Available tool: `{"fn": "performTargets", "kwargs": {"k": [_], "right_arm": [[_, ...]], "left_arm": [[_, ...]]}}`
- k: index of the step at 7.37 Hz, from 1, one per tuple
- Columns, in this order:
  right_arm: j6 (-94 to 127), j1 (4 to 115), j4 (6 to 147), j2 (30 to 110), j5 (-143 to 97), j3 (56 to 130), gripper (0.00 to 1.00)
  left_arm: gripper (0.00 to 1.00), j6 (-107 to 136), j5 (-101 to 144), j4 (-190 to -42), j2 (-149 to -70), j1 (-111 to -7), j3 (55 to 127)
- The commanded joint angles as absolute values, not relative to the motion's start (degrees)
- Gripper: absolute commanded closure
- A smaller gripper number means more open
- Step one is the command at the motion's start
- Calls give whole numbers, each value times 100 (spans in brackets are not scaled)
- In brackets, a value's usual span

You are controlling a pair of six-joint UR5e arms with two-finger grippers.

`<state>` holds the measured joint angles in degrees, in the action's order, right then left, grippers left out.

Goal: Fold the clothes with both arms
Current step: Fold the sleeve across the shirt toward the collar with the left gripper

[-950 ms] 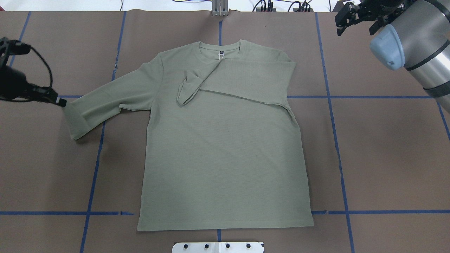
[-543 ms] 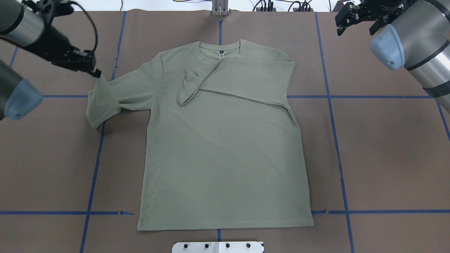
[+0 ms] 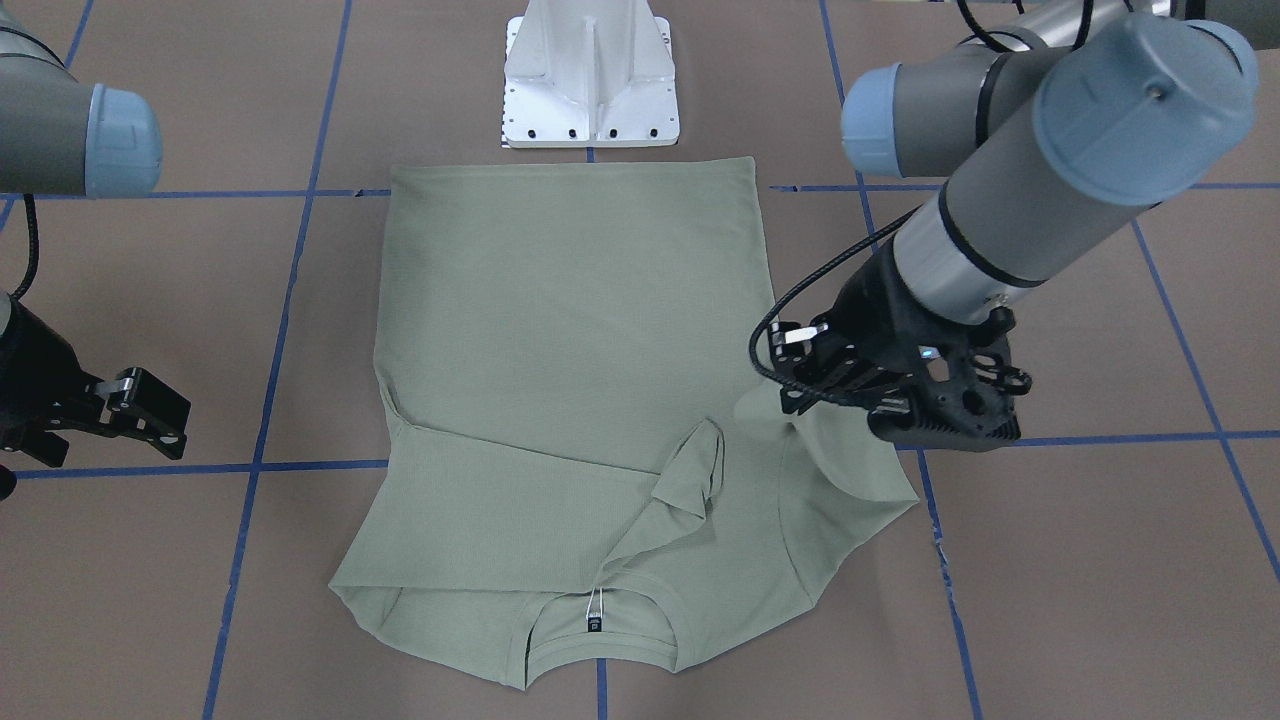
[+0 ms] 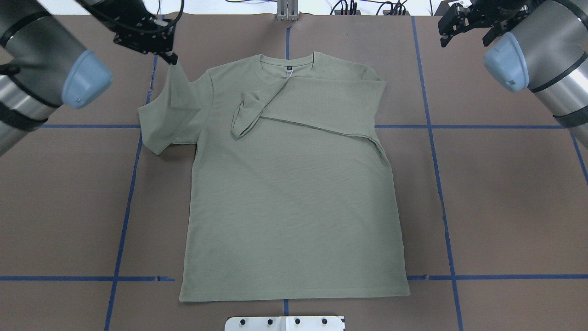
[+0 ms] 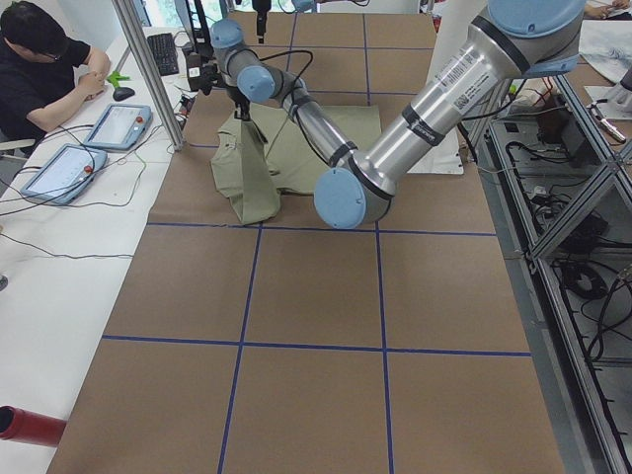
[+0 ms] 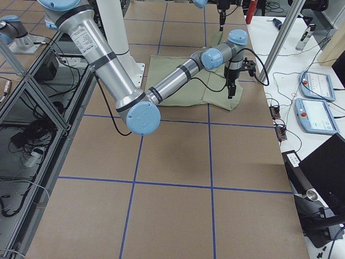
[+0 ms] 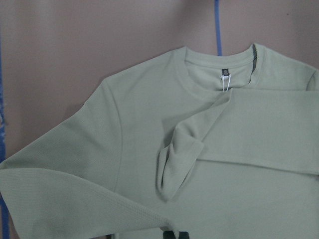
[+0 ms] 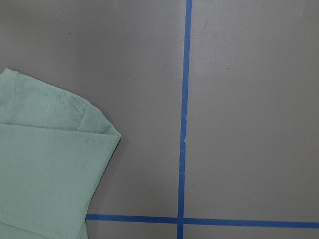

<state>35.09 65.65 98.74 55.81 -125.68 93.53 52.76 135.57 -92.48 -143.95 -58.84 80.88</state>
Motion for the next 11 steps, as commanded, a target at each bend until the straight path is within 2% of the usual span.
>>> {"fn": "performTargets", "kwargs": {"k": [1, 3, 6, 9, 10, 11], "right_arm": [[3516, 6565, 9879, 5581, -12568, 9352, 0], [3524, 6565, 9870, 5590, -12568, 9360, 0], [3524, 6565, 9870, 5599, -12568, 9352, 0], [3524, 6557, 9870, 5590, -12568, 9351, 0], [3533, 6557, 9870, 5590, -12568, 9352, 0], [3533, 6548, 9870, 5590, -12560, 9360, 0]], "left_arm": [[100, 6103, 13020, -9629, -15534, -5190, 6843], [100, 6800, 12868, -10901, -16012, -4644, 5850], [100, 6873, 12472, -11320, -16136, -4202, 5538], [100, 7967, 11587, -11996, -16479, -3798, 4888], [70, 8233, 11436, -12023, -16584, -3797, 4774], [1, 8627, 11313, -12345, -16602, -3736, 4651]]}}
